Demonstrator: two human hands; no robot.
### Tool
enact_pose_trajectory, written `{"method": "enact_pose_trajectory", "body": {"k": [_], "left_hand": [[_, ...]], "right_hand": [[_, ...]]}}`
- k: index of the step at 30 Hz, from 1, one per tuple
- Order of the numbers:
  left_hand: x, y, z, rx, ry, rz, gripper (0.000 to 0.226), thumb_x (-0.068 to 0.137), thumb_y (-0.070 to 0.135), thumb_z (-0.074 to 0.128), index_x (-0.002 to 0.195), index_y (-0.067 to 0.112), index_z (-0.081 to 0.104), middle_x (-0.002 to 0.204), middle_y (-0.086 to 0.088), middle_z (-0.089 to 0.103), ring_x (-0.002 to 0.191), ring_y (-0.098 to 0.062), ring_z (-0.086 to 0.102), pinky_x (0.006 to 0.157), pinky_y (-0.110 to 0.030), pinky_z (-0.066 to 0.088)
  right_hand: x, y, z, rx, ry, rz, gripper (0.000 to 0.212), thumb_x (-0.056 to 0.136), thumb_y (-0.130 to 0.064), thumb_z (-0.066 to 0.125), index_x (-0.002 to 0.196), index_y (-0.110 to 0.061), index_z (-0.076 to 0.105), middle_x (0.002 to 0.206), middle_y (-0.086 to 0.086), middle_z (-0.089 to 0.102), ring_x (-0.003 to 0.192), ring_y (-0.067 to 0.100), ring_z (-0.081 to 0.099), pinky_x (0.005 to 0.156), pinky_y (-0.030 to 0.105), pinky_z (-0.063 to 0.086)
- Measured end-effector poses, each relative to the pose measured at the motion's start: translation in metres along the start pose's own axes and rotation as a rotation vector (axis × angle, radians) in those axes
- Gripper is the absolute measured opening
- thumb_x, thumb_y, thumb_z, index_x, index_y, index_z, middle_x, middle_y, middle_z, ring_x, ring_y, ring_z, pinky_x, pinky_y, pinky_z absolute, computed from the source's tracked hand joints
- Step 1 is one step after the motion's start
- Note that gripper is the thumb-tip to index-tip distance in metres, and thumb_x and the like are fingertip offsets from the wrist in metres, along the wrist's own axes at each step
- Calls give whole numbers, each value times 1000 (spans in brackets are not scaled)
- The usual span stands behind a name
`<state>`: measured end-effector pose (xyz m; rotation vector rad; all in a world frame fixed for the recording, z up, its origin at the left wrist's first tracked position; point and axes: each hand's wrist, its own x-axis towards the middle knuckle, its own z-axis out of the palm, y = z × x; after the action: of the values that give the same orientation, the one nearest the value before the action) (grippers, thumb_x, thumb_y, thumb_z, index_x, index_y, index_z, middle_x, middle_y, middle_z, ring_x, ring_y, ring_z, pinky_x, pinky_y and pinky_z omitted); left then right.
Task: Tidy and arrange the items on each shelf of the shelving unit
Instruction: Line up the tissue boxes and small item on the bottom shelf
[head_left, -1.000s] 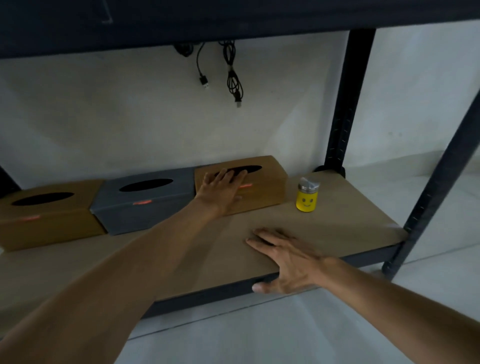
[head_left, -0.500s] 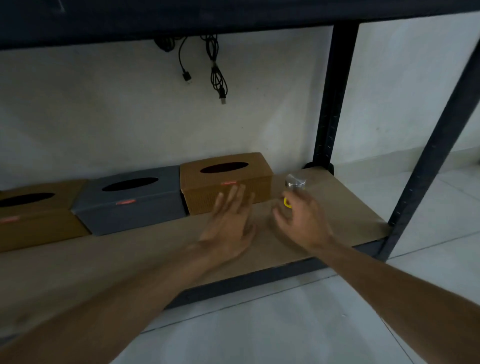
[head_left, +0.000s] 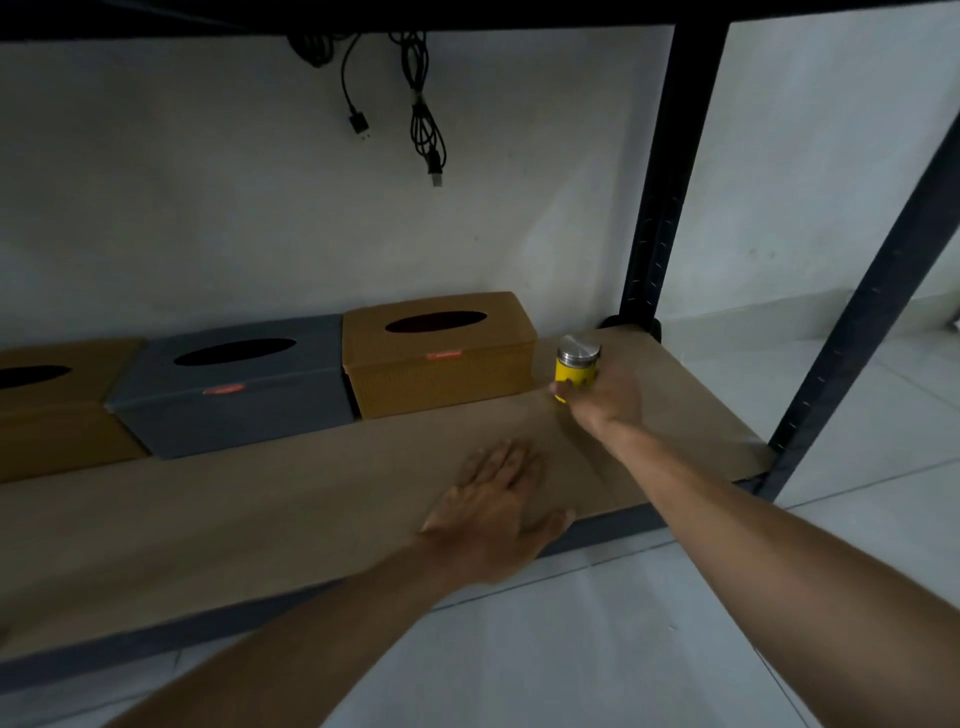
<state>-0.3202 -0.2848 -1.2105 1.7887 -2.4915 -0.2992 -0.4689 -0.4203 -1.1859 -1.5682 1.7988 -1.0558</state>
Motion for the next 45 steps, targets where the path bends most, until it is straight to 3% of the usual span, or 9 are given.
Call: {"method": "enact_pose_trajectory", "body": {"k": [8,12,15,18,24,32,36,41,45], "left_hand": [[1,0,4,15,6,9,80,96,70,15,160,23,0,167,1,-6,151,-12,-12,120,-34,-12],[0,2,0,3,-28,7,80,97,70,13,159,22,-2,167,0,-8,151,-12,-13,120,-34,-13],[0,2,-2,9,-37,9,81,96,71,13,159,22,-3,167,2,-9,151,-12,-14,121,-35,-12],[1,2,-1,11,-32,9,82,95,72,11,159,23,-3,167,2,-9,151,-11,-14,121,-36,-11],[1,1,-2,5,-37,17,82,96,72,13,159,22,-2,167,2,-8,151,-11,-13,121,-35,-11],[2,0,-3,13,-57,22,82,95,72,12,159,22,-3,167,2,-8,151,-12,-12,121,-36,-11],[1,2,-8,-3,-100,12,81,96,71,14,159,23,-4,167,2,-11,151,-11,-14,121,-35,-11],[2,-6,-30,-158,-92,-44,85,95,72,27,160,23,2,167,3,2,152,-13,4,118,-28,4],[-14,-14,-84,-190,74,0,74,99,58,42,159,24,13,165,1,16,149,-19,20,118,-35,18]], "right_hand": [[22,-9,7,18,-31,-7,51,68,-23,90,110,-9,64,97,2,64,89,18,60,77,29,45],[30,-11,12,8,-54,13,52,63,-23,93,107,-14,67,99,5,71,88,22,69,86,42,57],[33,-15,12,15,-90,-7,56,67,-16,91,118,-14,66,107,5,70,95,16,66,92,34,55],[37,-22,12,-14,-108,-32,52,73,-9,85,121,-11,64,105,3,67,91,11,57,85,20,47],[44,-27,18,-55,-77,-57,36,78,2,70,112,-9,67,100,5,68,89,14,60,76,19,45],[34,-25,6,-76,-150,-38,80,75,-8,82,144,-15,41,94,-1,56,86,14,56,69,22,45],[13,-17,-9,-86,-114,-58,57,78,-7,74,129,-15,50,105,7,58,97,23,58,79,27,45],[-27,-35,-29,3,-129,-133,24,80,0,66,93,-20,60,78,-2,57,74,13,56,61,17,44],[-60,-71,-46,143,-101,-183,8,88,-10,64,93,-16,66,82,0,65,76,19,64,71,38,58]]}}
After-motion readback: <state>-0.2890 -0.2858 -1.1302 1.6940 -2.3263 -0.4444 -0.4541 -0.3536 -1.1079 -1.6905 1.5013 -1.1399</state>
